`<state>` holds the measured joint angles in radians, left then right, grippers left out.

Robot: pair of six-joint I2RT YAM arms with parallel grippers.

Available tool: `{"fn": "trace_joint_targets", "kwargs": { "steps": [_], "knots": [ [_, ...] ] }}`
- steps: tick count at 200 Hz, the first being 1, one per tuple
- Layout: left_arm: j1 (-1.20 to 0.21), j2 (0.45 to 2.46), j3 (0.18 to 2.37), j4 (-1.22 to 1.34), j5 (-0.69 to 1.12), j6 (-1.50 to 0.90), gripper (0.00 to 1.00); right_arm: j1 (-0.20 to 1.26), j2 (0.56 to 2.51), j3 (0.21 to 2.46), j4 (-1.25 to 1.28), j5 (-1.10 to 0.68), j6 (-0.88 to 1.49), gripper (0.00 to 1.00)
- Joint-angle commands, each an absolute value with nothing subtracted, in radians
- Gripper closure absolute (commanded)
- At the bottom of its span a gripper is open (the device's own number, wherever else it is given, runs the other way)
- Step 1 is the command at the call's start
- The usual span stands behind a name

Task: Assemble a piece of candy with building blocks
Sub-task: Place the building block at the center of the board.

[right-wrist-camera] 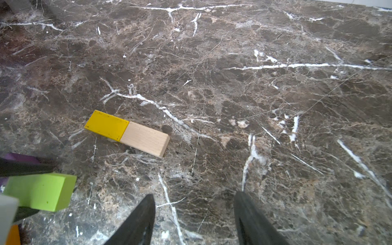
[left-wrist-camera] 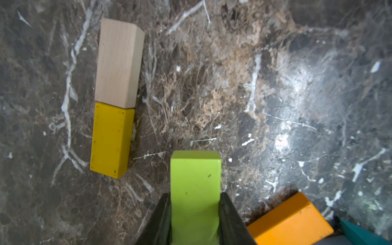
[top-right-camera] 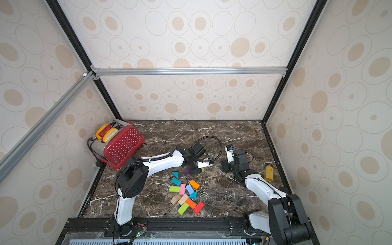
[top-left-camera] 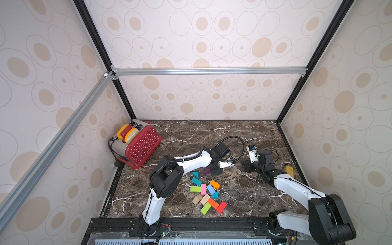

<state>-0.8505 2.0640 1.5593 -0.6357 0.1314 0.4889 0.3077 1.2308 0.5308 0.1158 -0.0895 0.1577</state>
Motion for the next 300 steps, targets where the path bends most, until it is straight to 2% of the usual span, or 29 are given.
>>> {"fn": "trace_joint_targets", "kwargs": {
  "steps": [1, 96, 156, 182, 215, 300],
  "knots": [
    [-0.83, 2.109, 1.631, -0.685, 0.18, 0.583, 0.69, 0.301, 1.226, 0.517, 0.139, -0.085, 0.169, 0.37],
    [-0.81, 2.203, 1.729, -0.724, 0.176, 0.633, 0.65, 0.299, 1.246, 0.515, 0.15, -0.107, 0.16, 0.37],
    [-0.808, 2.181, 1.705, -0.692, 0.14, 0.632, 0.47, 0.3, 1.254, 0.511, 0.154, -0.128, 0.159, 0.37],
    [-0.809, 2.108, 1.66, -0.659, 0.072, 0.545, 0.46, 0.3, 1.256, 0.511, 0.154, -0.133, 0.159, 0.37],
    [-0.816, 1.99, 1.478, -0.498, 0.059, 0.425, 0.44, 0.3, 1.263, 0.514, 0.158, -0.14, 0.158, 0.37],
    [-0.822, 2.012, 1.453, -0.493, 0.093, 0.21, 0.42, 0.3, 1.264, 0.512, 0.157, -0.153, 0.159, 0.37]
  ]
}}
